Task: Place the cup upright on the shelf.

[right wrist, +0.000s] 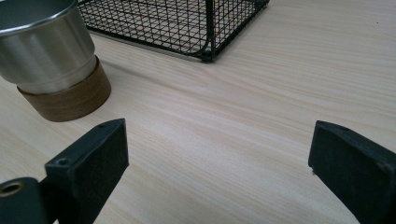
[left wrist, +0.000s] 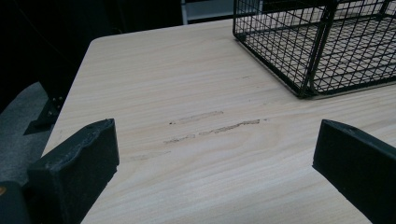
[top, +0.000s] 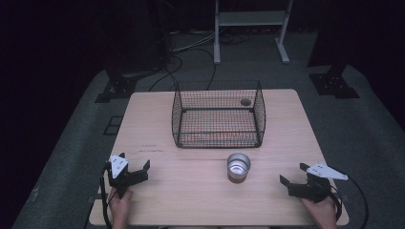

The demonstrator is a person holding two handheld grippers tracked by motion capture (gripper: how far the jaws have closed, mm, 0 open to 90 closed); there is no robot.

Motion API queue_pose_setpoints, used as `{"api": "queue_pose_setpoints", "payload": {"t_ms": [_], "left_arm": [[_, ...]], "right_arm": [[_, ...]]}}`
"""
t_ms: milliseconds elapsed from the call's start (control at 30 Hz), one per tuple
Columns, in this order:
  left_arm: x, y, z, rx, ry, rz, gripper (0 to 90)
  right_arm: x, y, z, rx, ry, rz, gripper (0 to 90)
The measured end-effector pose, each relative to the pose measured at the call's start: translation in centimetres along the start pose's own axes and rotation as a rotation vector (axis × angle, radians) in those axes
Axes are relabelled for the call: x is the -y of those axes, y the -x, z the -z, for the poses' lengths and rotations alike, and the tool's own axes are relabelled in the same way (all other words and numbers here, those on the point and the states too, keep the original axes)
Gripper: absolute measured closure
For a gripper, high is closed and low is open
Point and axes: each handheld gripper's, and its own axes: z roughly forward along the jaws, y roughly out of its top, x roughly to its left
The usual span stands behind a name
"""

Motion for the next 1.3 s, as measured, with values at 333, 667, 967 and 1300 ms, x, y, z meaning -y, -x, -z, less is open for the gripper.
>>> {"api": "queue_pose_setpoints", "payload": {"t_ms": [333,667,967,1300], "left_arm": [[0.0,0.0,0.0,0.002,0.000,0.000,0.0],[0.0,0.0,0.0,0.005,0.002,-0.001,0.0],[0.0,0.0,0.0,0.005,0.002,-0.002,0.0],[0.0,0.1,0.0,0.006,0.001,-0.004,0.0]], "right_arm": [[-0.2,-0.4,0.1,-0.005,0.004,0.015,4.3],[-0.7,-1.5,0.0,-0.025,0.005,0.054,4.3],[-1.1,-2.3,-0.2,-0.048,0.001,0.082,4.3],[-1.3,-3.3,-0.6,-0.075,-0.012,0.114,4.3]]}}
